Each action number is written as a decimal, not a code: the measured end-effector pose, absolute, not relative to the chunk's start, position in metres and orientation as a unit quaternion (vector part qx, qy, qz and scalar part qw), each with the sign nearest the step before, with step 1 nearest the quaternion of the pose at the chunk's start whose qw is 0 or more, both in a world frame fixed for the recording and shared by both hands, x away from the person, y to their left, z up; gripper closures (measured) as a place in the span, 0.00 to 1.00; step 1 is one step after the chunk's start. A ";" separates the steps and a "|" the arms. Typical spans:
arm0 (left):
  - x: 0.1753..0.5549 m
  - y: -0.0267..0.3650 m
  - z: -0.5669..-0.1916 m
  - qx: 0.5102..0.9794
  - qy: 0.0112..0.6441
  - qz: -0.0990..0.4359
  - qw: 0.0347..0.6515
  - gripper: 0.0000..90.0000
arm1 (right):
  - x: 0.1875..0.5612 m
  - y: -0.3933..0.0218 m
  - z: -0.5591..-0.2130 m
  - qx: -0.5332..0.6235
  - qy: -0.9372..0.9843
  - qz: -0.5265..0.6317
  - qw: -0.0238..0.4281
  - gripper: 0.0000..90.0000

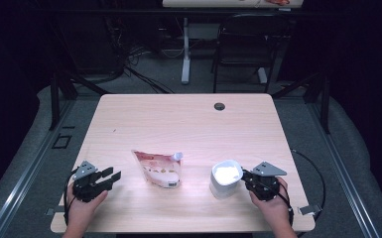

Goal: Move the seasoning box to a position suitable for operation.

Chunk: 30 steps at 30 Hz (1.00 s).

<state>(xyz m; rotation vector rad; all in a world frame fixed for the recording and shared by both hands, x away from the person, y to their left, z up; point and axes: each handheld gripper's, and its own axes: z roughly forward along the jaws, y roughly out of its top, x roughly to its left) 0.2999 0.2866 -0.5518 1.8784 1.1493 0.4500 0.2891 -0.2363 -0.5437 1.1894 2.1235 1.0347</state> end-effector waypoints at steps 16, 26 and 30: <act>0.300 0.288 -0.552 0.753 0.463 0.182 0.430 0.65 | 0.276 -0.234 -0.545 0.443 0.772 0.388 0.241 0.88; 0.300 0.288 -0.552 0.752 0.463 0.184 0.432 0.65 | 0.266 -0.236 -0.542 0.435 0.777 0.389 0.233 0.91; 0.300 0.288 -0.552 0.752 0.463 0.184 0.433 0.65 | 0.263 -0.236 -0.541 0.435 0.776 0.391 0.234 0.92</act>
